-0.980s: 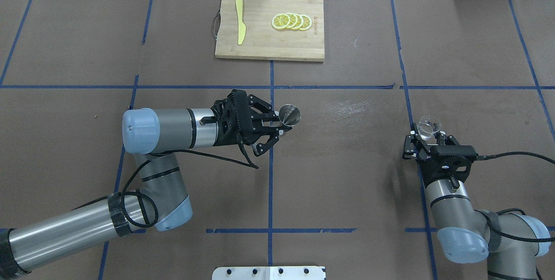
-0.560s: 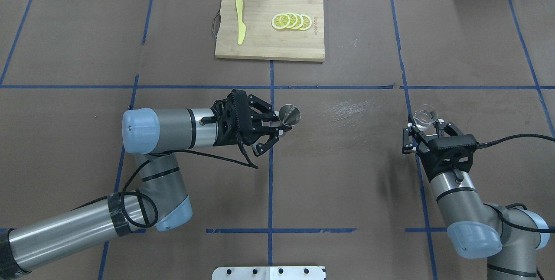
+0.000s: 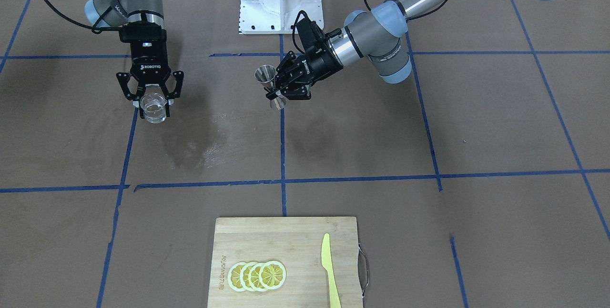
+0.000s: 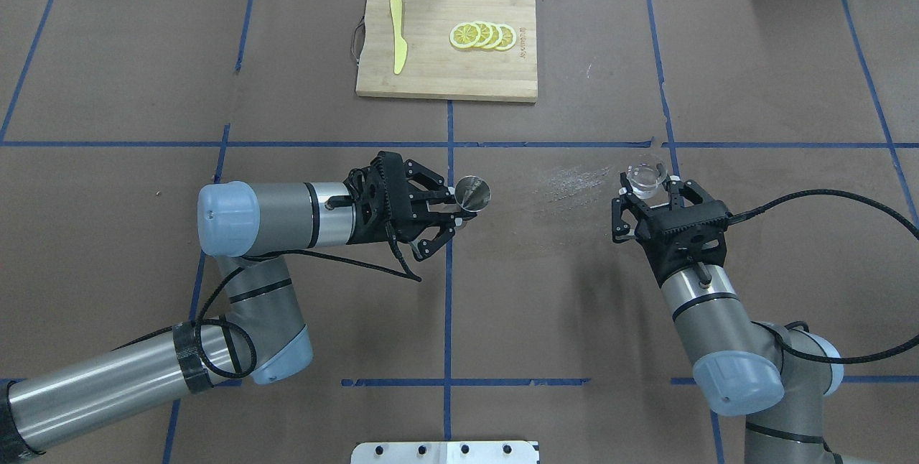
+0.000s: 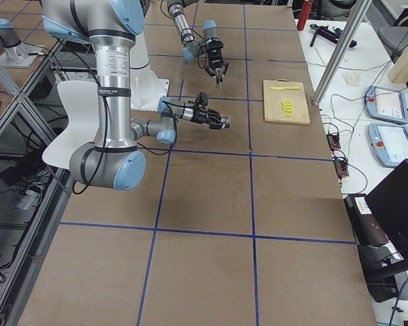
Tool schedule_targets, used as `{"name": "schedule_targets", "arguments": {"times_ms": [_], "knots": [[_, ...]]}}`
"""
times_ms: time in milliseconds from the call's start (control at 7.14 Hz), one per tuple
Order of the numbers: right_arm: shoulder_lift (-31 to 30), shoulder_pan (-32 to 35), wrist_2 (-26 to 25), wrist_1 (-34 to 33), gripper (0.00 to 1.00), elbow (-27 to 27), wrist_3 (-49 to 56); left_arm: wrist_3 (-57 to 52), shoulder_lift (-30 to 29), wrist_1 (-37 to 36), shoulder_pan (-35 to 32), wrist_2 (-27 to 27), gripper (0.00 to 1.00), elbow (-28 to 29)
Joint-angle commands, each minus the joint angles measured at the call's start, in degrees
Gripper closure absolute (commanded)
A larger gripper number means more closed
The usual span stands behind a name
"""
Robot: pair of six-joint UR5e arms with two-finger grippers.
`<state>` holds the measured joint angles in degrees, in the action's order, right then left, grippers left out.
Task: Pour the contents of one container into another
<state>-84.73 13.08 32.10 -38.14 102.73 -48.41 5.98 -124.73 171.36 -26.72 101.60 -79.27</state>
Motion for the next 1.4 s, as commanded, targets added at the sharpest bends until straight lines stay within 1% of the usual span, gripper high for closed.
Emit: {"name": "schedule_targets", "arguments": {"times_ms": [0,140,280,420,560,700,840,980,1120,1260], "knots": [[3.0,0.0,-0.4,-0.4,1.0,0.1,2.8,0.0,0.1,0.0,0.0,-0.1,1.0,0.0],[3.6,-0.1,-0.4,-1.7,1.0,0.8,4.8,0.0,0.1,-0.1,0.0,0.0,1.0,0.0],[5.9,0.0,-1.9,-6.2,1.0,1.8,8.1,0.0,0.1,-0.1,0.0,-0.1,1.0,0.0],[7.9,-0.2,-5.2,-10.5,1.0,2.0,8.4,0.0,0.1,-0.1,0.0,-0.1,1.0,0.0],[9.4,-0.5,-5.6,-11.2,1.0,2.8,8.4,0.0,0.1,-0.1,0.0,-0.1,1.0,0.1],[9.5,-0.6,-5.6,-11.3,1.0,3.9,8.4,0.0,0.1,-0.1,0.1,-0.1,1.0,0.1],[9.6,-0.8,-6.2,-12.9,1.0,4.9,8.4,0.0,0.1,-0.1,0.2,-0.1,1.0,0.1],[9.8,-0.9,-6.4,-18.1,1.0,7.0,8.6,0.0,0.1,-0.1,0.2,-0.1,1.0,0.1],[11.2,-1.6,-8.2,-23.4,1.0,7.8,8.6,0.0,0.1,-0.2,0.3,-0.1,1.0,0.1],[13.6,-2.3,-9.0,-27.1,1.0,7.8,8.7,0.0,0.1,-0.2,0.3,-0.1,1.0,0.1]]}}
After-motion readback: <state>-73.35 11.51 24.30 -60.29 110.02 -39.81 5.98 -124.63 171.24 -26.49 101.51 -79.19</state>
